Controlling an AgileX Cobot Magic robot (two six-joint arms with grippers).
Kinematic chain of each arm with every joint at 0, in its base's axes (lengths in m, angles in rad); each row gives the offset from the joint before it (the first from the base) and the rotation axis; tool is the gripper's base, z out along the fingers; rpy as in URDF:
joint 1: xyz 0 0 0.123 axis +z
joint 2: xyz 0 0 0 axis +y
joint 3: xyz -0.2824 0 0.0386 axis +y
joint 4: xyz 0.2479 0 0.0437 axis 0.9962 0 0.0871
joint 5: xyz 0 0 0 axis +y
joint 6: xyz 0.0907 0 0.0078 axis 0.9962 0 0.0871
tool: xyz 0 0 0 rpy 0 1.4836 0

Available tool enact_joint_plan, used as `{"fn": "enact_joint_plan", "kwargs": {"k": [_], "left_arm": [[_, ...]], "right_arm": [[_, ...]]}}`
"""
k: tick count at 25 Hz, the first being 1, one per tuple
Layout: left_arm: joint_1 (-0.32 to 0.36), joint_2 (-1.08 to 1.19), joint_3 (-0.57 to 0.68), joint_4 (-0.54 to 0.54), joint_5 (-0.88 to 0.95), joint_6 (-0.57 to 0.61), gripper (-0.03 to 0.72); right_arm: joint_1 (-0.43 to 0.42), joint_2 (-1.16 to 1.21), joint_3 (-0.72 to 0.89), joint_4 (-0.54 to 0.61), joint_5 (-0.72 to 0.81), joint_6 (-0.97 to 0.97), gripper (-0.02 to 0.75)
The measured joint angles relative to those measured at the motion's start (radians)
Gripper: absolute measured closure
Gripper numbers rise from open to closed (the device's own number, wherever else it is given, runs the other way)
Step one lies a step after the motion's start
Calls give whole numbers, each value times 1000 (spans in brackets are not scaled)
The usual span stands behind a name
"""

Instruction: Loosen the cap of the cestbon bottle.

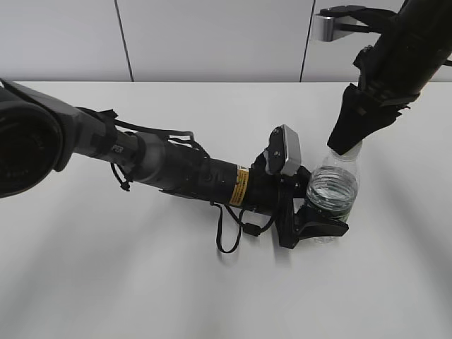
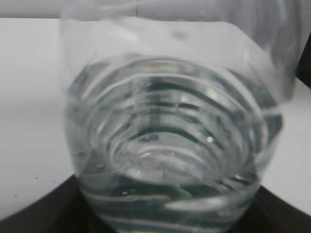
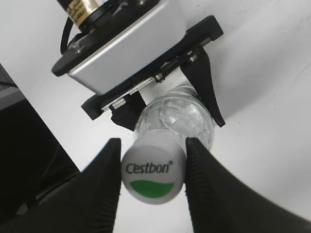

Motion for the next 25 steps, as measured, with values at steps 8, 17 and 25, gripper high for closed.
{"fn": "enact_joint_plan", "kwargs": {"k": [8, 17, 25], "left_arm": [[0, 0, 0, 0, 0, -1, 189], [0, 0, 0, 0, -1, -3, 189], [0, 0, 0, 0, -1, -3, 189]], "right_arm": [[0, 0, 0, -7, 0, -73, 399], [0, 1, 0, -37, -2, -10, 194], [0, -40, 0, -35, -6, 487, 184]]}}
